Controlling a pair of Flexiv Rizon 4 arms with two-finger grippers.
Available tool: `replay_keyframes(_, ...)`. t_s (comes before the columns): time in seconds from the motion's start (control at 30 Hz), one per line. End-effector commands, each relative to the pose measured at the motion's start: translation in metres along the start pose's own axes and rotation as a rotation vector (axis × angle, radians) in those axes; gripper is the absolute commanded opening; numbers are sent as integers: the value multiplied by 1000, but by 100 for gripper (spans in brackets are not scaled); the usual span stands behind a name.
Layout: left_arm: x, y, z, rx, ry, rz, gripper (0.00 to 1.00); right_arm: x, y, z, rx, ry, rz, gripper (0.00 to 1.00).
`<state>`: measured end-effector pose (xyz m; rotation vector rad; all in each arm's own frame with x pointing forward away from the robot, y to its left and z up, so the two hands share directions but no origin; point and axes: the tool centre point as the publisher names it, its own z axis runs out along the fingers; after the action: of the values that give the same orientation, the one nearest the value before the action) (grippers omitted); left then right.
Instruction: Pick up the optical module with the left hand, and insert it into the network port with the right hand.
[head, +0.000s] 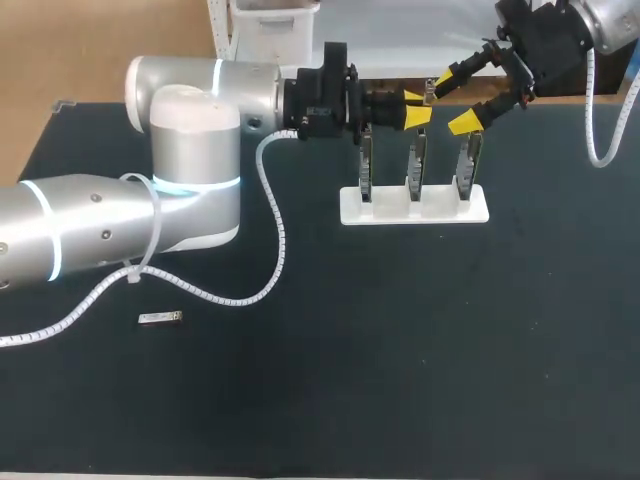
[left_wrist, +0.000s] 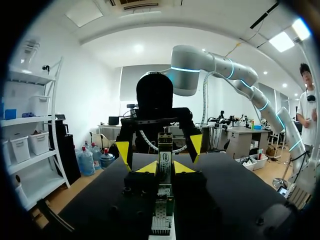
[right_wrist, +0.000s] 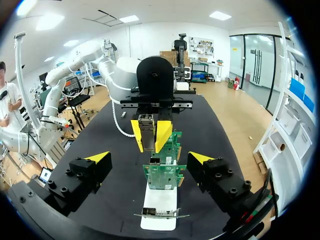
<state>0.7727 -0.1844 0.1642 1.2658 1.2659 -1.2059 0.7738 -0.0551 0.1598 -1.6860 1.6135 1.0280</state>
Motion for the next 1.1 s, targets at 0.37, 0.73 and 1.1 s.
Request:
replay_keyframes(0.37,6,1,3,-11,-1,-24,0,0,-1,0,-2,-1,0,100)
replay_keyframes(0.73,6,2,2,-12,-4,-27,0,-1,-4,-2,46,8,2,100)
replay_keyframes(1.1,6,2,2,-12,-4,-27,0,-19,-5,-8,71,-57,8,100)
